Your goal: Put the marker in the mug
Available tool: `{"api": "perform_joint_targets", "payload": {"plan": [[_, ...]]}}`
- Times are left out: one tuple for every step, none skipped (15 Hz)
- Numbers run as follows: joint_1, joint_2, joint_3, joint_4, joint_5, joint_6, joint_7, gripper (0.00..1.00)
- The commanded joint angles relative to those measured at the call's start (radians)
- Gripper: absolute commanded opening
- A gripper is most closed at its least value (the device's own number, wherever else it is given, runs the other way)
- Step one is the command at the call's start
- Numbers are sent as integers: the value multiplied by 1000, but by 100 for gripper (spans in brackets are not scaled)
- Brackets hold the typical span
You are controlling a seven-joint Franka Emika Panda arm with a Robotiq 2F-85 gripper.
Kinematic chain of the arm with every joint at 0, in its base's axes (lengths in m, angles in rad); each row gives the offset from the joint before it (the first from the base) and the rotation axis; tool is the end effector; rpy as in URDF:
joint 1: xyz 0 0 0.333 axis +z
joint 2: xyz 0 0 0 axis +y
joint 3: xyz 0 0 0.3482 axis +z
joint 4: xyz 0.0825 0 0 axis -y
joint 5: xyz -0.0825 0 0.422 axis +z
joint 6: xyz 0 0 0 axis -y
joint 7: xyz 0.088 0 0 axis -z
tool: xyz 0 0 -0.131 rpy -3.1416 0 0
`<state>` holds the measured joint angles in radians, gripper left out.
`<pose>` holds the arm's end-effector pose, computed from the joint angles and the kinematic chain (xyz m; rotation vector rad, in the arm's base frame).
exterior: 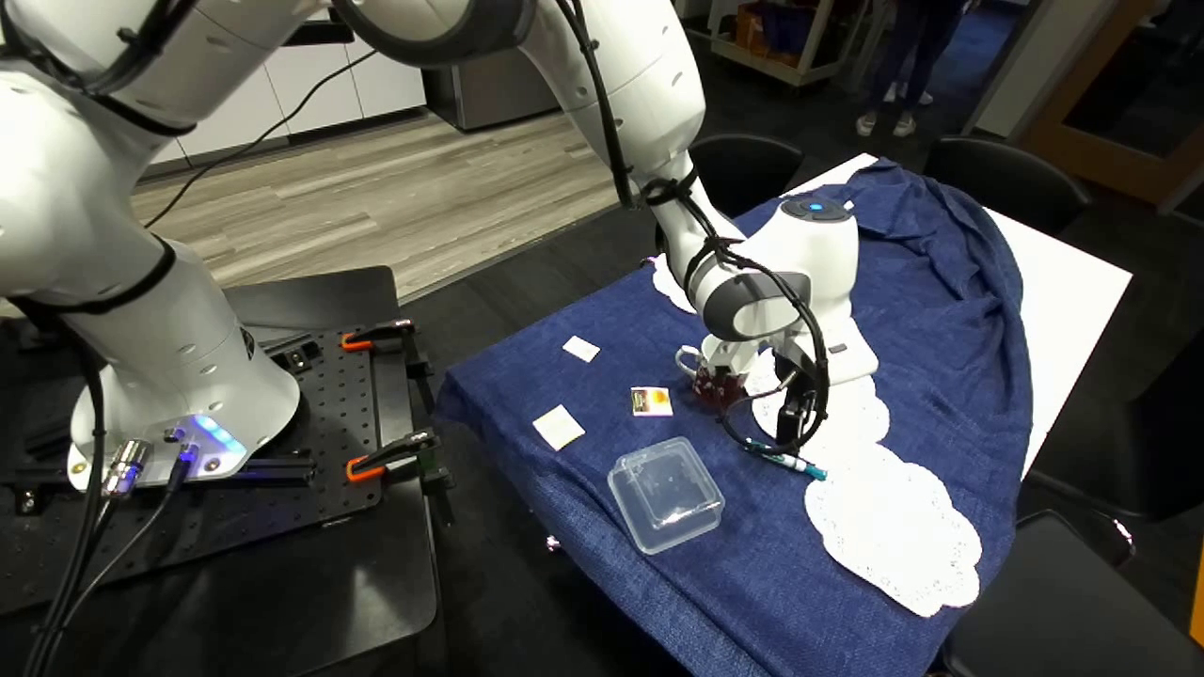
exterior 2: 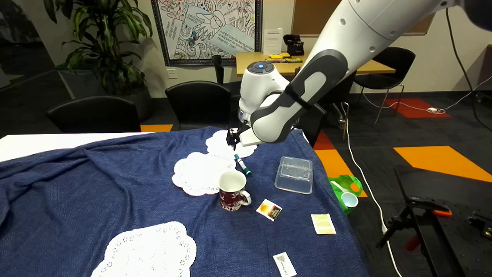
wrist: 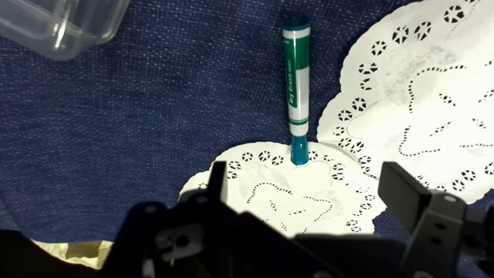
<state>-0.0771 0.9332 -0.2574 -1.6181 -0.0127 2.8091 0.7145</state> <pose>0.7228 -0.2244 0.0825 2.6657 -1.2994 0.4704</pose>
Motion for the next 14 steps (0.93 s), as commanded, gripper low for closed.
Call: {"api": "perform_joint_targets", "payload": {"plan": [[-5,85,-10,96,38,0,-64,100],[-6,101,-11,109,40,6,-73,100],[-5,114,-12,119,43,7,-78,100],[-2,129,-16,131,45,4,-75,100],[-2,139,-16,141,46,2,-78,100],[-3,149,-16,150,50,1,-83,99],[-1,156,-19,155,55,-3,-81,94],[1,162,-21,161,59,-8,-78,92],[-2,166,-19,163,65,-10,-79,86],[-1,170,-22,165,69,-10,-77,86],[-1,174,-24,167,73,-11,-77,83],[-2,178,-25,169,76,-15,-77,83],[-2,182,-26,171,77,-16,-77,82],[-2,184,-28,173,78,-18,-78,79]]}}
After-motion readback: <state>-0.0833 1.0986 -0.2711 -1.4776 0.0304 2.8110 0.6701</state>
